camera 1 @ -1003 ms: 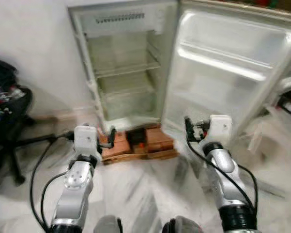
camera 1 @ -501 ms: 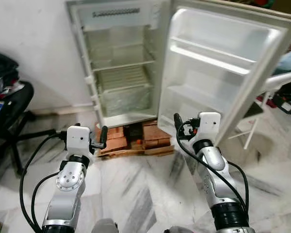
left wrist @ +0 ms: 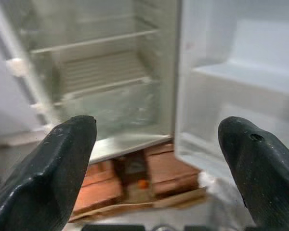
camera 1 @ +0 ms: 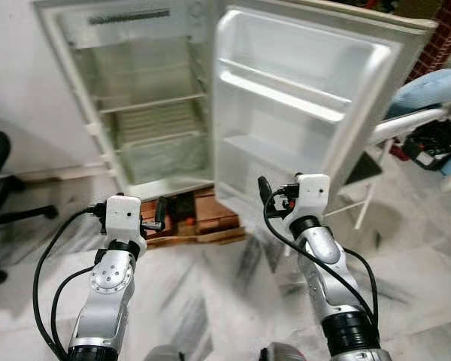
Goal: Restocking fridge
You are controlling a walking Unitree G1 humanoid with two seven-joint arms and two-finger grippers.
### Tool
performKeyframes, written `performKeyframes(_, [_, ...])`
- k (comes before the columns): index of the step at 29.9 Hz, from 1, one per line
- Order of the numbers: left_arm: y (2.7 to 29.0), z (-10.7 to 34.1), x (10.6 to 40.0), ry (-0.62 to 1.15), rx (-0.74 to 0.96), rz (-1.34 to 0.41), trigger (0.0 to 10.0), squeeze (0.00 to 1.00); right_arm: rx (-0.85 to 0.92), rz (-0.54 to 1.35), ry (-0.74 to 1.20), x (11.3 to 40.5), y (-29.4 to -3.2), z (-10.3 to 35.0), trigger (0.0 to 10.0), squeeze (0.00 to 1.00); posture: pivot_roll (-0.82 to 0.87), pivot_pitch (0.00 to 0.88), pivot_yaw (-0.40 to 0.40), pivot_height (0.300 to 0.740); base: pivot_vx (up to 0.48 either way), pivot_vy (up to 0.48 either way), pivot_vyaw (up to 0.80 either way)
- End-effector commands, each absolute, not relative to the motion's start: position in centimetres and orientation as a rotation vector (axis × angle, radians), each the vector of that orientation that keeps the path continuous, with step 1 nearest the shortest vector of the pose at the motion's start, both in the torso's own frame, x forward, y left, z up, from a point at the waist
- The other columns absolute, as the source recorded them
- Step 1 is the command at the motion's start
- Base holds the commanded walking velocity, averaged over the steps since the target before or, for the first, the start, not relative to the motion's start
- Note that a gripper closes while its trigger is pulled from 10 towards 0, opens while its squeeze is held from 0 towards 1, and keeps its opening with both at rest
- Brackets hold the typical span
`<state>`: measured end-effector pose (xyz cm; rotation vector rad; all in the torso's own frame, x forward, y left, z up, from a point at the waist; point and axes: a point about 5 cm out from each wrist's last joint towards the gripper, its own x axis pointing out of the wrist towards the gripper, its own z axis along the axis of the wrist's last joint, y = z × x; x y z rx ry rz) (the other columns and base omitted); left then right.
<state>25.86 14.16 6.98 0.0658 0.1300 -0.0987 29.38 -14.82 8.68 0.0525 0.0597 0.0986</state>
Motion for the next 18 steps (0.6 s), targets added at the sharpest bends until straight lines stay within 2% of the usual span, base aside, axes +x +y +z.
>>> performKeyframes(1, [15.5, 7.2, 26.1, 0.133, 0.103, -0.069, 10.0, 0.0, 0.083, 0.137, 0.021, 29.9, -13.4, 9.6, 10.0, 0.0, 0.09, 0.047, 0.002, 0.74, 0.375, -0.296, 0.49])
performKeyframes(3, [15.4, 7.1, 26.1, 0.14, 0.105, -0.073, 10.0, 0.0, 0.085, 0.145, 0.017, 30.0, -13.3, 9.7, 10.0, 0.0, 0.09, 0.047, 0.003, 0.74, 0.369, -0.302, 0.48])
performKeyframes(8, [15.2, 6.7, 26.1, 0.16, 0.114, -0.089, 10.0, 0.0, 0.104, 0.16, 0.008, 30.2, -13.0, 9.8, 10.0, 0.0, 0.1, 0.045, -0.003, 0.74, 0.281, -0.384, 0.0])
performKeyframes(11, [14.8, 6.7, 25.9, 0.16, 0.119, -0.122, 10.0, 0.0, 0.124, 0.196, 0.005, 30.1, -12.7, 9.8, 10.0, 0.0, 0.1, 0.042, -0.005, 0.74, 0.0, -0.467, 0.0])
performKeyframes(13, [14.6, 6.7, 25.9, 0.162, 0.12, -0.141, 10.0, 0.0, 0.188, 0.315, 0.018, 29.7, -11.7, 9.8, 10.0, 0.0, 0.1, 0.041, -0.005, 0.74, 0.0, -0.48, 0.0])
performKeyframes(14, [14.6, 6.7, 25.9, 0.162, 0.12, -0.141, 10.0, 0.0, 0.188, 0.315, 0.018, 29.7, -11.7, 9.8, 10.0, 0.0, 0.1, 0.041, -0.005, 0.74, 0.0, -0.48, 0.0])
performKeyframes(15, [14.6, 6.6, 25.8, 0.168, 0.119, -0.146, 10.0, 0.0, 0.283, 0.583, 0.128, 28.2, -9.8, 9.1, 10.0, 0.0, 0.1, 0.038, -0.003, 0.74, 0.0, -0.48, 0.0])
performKeyframes(17, [14.6, 6.5, 25.8, 0.171, 0.119, -0.152, 10.0, 0.0, 0.367, 0.849, 0.223, 26.0, -8.8, 9.0, 10.0, 0.0, 0.1, 0.037, -0.001, 0.74, 0.0, -0.48, 0.0])
performKeyframes(18, [14.7, 6.5, 25.8, 0.17, 0.119, -0.155, 10.0, 0.0, 0.381, 0.915, 0.25, 25.4, -8.7, 9.1, 10.0, 0.0, 0.1, 0.037, -0.002, 0.74, 0.0, -0.48, 0.0])
